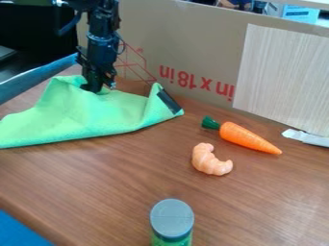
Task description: Unfold the cloth from top left to bottom right
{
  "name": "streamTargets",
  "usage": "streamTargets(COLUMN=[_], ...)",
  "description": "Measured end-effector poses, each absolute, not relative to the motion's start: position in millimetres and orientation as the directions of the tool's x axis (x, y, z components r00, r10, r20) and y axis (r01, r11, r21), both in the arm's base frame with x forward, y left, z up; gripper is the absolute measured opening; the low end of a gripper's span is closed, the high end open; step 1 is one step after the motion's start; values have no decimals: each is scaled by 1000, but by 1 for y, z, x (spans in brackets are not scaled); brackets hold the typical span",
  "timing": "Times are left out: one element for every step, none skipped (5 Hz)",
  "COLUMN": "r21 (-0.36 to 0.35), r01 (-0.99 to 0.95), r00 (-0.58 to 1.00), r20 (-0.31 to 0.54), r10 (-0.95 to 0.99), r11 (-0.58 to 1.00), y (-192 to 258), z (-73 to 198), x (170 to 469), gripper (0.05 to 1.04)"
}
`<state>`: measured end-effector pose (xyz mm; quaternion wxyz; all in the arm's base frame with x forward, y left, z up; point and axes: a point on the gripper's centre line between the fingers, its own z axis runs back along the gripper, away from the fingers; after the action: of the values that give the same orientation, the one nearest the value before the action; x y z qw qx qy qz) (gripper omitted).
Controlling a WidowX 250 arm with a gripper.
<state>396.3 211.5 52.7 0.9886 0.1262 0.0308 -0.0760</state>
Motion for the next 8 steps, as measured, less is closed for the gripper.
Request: streamTargets(r21=[215,176,143,130,134,143,164,177], r01=[164,201,247,295,361,430,497,522], r00=[986,979,967,953,928,894,855,836], r20=[-42,1,28,31,42,71,80,89], r10=[-158,-204,-253,-302,-370,-443,-513,-542], r11=[963,964,958,946,923,891,852,835], y=[204,191,178,170,160,150,141,133], z=[78,102,118,121,120,118,109,101], x=[384,363,348,331,310,278,248,232], gripper=[69,69,68,68,68,68,68,68])
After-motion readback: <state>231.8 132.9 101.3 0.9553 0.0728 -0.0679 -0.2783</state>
